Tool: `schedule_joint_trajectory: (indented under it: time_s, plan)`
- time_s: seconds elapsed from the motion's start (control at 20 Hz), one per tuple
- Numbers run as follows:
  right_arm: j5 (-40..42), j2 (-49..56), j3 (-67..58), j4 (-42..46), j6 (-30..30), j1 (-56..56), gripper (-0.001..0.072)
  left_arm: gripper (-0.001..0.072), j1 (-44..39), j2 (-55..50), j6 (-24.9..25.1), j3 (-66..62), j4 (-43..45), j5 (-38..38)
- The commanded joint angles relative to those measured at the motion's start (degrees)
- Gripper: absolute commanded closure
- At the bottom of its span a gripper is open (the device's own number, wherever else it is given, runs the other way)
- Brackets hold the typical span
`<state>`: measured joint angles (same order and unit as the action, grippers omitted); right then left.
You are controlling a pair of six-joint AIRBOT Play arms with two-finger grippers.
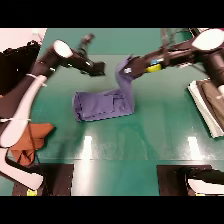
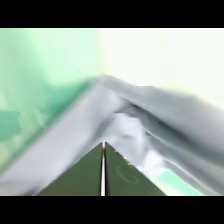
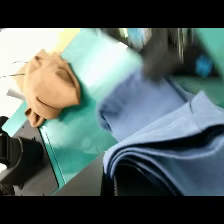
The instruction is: Fold the shirts.
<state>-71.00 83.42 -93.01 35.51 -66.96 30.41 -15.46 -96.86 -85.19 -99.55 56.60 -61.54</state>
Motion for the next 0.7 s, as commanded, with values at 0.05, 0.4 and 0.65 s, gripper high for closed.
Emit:
schedule_joint_trajectory:
  time_s: [0.05, 0.4, 0.65]
  plan:
    - [13.53, 8.26, -2.51, 0.11, 2.19, 14.12, 0.0688, 0.0681, 11.87, 9.64, 0.15, -1.36, 6.10, -6.16]
    - [4.55, 20.20, -15.85, 2.16, 1.51, 17.92, 0.0289, 0.0681, 19.67, 15.74, 1.49, -1.33, 6.67, -11.04]
    - [-1.27, 15.58, -4.85, 2.25, -0.61, 3.98, 0.0290, 0.0681, 19.19, 15.74, 2.71, -1.33, 5.97, -13.62]
